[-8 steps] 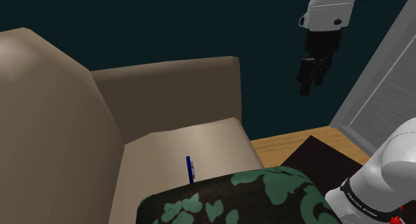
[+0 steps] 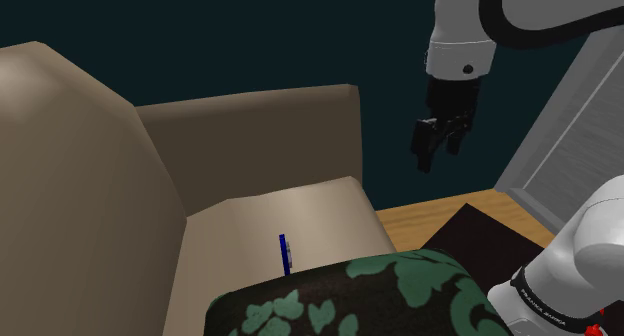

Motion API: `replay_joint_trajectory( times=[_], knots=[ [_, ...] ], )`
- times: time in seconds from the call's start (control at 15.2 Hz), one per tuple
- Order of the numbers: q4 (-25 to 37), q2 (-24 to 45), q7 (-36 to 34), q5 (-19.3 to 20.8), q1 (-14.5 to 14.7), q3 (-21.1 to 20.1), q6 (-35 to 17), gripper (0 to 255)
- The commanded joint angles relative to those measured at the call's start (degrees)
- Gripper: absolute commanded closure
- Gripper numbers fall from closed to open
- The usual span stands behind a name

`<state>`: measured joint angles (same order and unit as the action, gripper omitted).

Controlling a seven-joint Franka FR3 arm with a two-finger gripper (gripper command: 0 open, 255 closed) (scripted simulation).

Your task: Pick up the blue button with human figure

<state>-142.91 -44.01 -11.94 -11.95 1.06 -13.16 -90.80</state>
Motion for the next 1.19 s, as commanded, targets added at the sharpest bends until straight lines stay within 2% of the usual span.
replay_joint_trajectory(
  times=[0.0, 0.33, 0.66, 0.92, 1.12],
  knots=[
    [-0.7, 1.1, -3.6, -1.8, 0.3, -2.8, -2.8, 0],
    [-0.7, 6.3, -13.2, -5.8, 0.7, -10.8, -10.4, 0],
    [1.7, 14.3, -23.2, -7.1, -0.4, -19.1, -18.5, 0],
    [5.2, 22.6, -32.2, -5.1, -2.6, -26.1, -24.8, 0],
    [8.7, 30.2, -40.3, -0.9, -5.0, -31.4, -29.1, 0]
  ],
)
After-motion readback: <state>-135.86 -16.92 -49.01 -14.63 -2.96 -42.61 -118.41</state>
